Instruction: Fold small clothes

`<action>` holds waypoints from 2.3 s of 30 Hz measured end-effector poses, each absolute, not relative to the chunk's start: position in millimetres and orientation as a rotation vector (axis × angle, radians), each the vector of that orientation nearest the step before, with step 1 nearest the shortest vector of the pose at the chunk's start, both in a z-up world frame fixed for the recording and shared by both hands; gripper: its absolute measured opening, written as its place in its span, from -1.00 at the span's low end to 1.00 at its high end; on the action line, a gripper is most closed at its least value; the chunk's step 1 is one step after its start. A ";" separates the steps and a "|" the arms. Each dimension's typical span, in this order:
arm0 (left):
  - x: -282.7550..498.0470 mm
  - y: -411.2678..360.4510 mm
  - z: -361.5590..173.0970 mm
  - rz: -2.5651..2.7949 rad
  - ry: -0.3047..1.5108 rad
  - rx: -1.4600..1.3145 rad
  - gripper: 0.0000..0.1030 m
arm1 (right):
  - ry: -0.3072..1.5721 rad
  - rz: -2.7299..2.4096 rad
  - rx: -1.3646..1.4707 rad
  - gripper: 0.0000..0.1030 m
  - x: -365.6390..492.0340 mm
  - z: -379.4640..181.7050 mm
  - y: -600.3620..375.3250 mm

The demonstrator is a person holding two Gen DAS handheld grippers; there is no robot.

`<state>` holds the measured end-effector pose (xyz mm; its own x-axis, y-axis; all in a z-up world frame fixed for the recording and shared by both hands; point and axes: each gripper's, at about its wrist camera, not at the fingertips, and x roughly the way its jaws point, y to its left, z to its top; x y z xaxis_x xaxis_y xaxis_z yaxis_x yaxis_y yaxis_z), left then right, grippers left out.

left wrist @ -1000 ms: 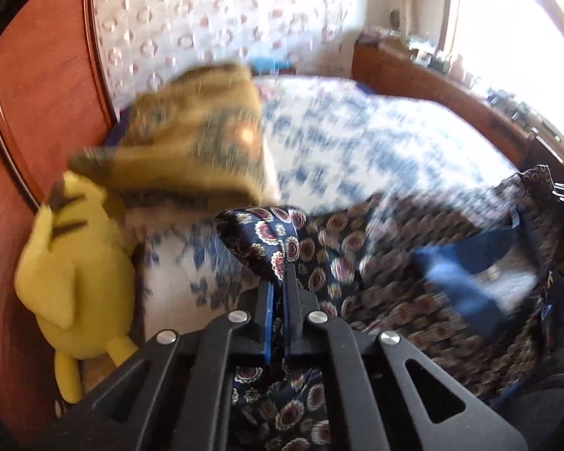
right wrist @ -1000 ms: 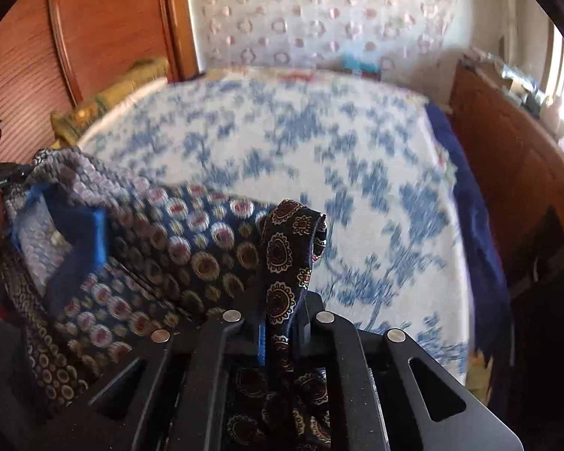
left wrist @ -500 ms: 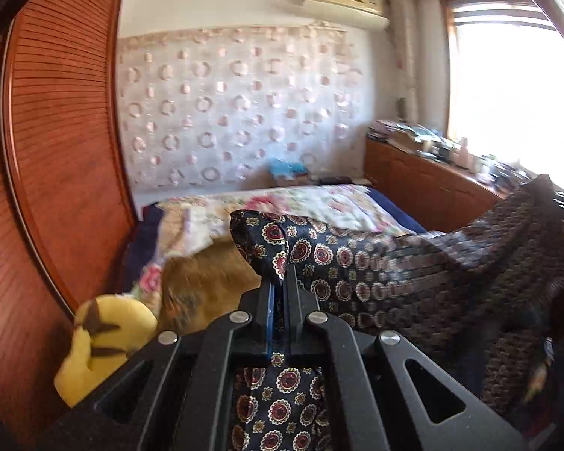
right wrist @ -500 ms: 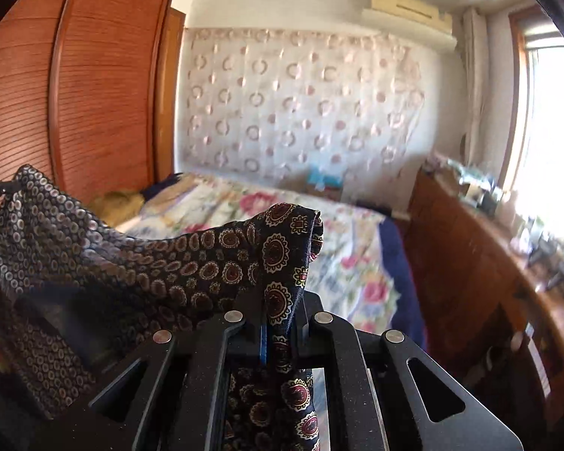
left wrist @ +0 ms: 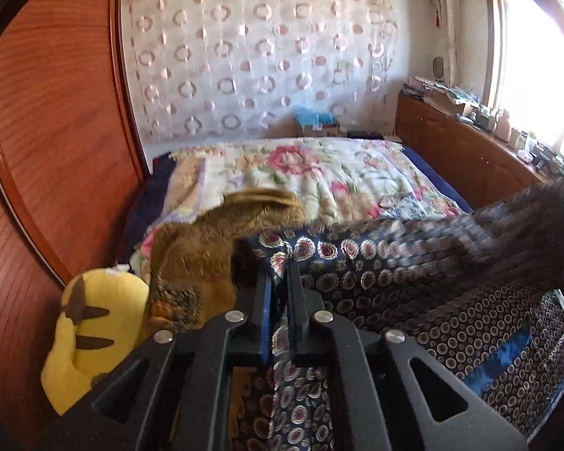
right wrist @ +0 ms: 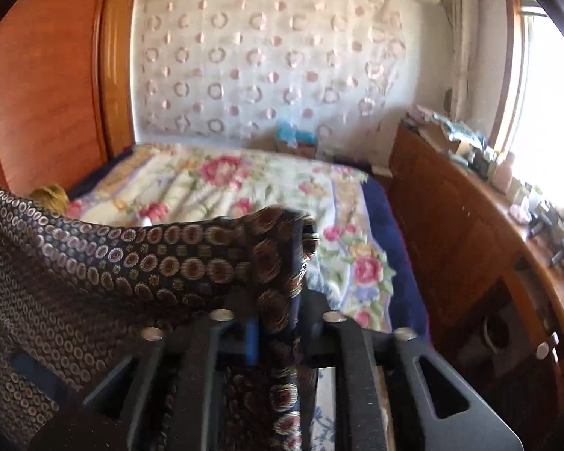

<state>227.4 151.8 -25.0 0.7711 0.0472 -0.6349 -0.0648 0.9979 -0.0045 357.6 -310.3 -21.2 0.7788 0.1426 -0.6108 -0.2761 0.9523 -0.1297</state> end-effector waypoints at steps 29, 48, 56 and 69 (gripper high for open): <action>100.9 110.7 -95.5 -0.070 0.723 -0.070 0.10 | 0.766 0.166 -0.078 0.00 294.0 -115.6 -359.5; 98.6 110.4 -95.9 -0.023 0.663 -0.033 0.10 | 0.816 0.140 -0.079 -0.99 331.8 -136.7 -341.3; 105.0 116.0 -84.6 -0.014 0.645 -0.026 0.10 | 0.828 0.135 -0.084 -0.99 332.1 -145.7 -337.2; 143.8 138.5 -77.6 0.065 0.668 0.014 -0.30 | 0.844 0.140 -0.094 -0.99 333.9 -151.0 -334.4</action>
